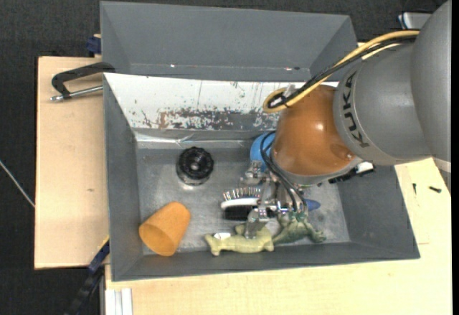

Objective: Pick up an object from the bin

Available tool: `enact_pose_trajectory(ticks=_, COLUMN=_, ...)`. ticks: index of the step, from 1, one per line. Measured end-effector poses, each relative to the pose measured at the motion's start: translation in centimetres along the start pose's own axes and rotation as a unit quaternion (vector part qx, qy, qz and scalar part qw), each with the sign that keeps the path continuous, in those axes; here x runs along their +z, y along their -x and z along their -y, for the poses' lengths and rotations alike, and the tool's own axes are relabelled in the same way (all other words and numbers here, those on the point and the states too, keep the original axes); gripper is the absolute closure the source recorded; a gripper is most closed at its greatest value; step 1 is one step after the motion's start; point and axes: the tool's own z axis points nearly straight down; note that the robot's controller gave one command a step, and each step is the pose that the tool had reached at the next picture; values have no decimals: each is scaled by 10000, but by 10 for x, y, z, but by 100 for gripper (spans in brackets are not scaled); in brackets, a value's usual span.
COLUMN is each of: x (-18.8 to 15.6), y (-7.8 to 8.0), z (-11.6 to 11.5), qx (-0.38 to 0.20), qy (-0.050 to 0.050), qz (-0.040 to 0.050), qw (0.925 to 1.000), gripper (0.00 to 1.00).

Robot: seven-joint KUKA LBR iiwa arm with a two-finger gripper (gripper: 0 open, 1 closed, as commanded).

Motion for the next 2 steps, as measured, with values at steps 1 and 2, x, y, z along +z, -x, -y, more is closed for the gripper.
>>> enact_pose_trajectory(ticks=1, x=5, y=-1, z=4, qx=56, qy=23, qz=20, qw=10000, gripper=0)
enact_pose_trajectory(ticks=2, x=2, y=0, z=1, qx=47, qy=4, qz=-1, qw=10000, gripper=0)
